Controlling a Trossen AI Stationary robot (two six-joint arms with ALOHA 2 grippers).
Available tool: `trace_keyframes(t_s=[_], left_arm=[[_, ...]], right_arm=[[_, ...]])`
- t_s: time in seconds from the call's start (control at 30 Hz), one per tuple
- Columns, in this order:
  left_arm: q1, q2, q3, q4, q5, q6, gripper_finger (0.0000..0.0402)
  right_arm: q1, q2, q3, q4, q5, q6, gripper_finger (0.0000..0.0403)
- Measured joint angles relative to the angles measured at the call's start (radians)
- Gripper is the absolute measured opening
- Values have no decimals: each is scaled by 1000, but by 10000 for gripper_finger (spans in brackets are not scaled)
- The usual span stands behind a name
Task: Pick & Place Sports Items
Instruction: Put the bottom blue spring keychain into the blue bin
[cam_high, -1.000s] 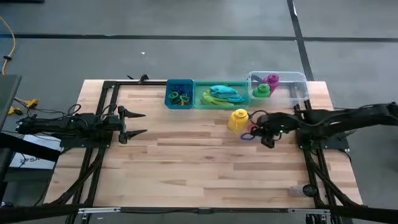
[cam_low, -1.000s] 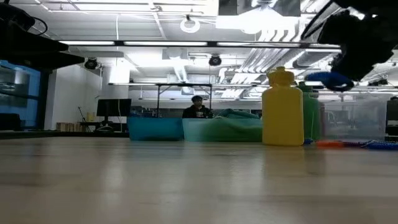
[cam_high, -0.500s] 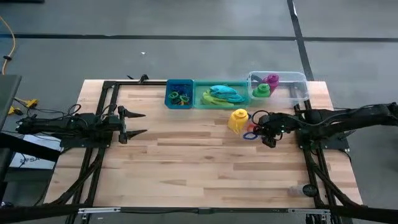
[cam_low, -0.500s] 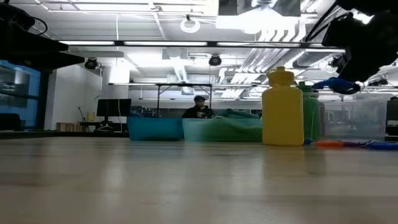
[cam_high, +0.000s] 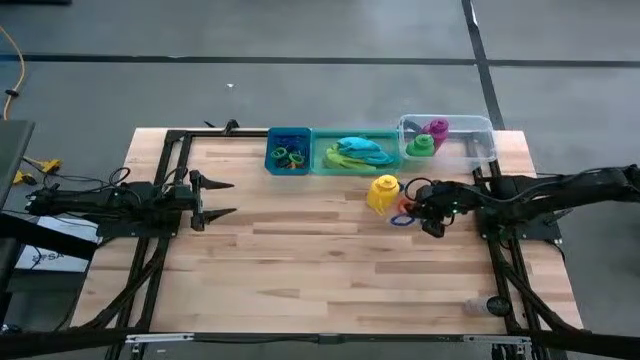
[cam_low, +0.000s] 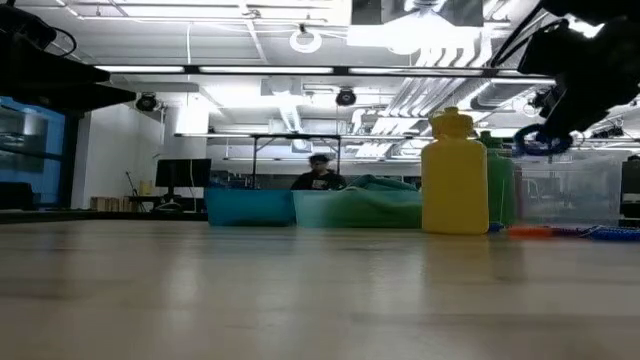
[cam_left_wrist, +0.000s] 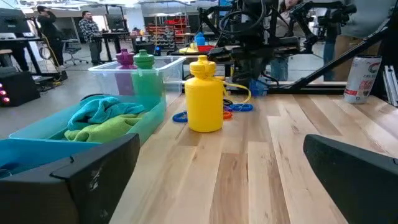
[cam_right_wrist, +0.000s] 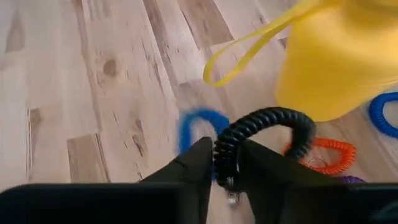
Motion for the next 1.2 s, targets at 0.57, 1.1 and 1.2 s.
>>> trace_keyframes(t_s=[0.57, 1.1, 1.2], left_arm=[[0, 0, 0, 0, 0, 0, 368], [0, 0, 0, 0, 0, 0, 368], [0, 0, 0, 0, 0, 0, 368]], right_arm=[[1, 0, 0, 63, -4, 53, 2], [11, 146, 0, 84, -62, -121, 120], [-10, 168, 0, 109, -111, -134, 135]])
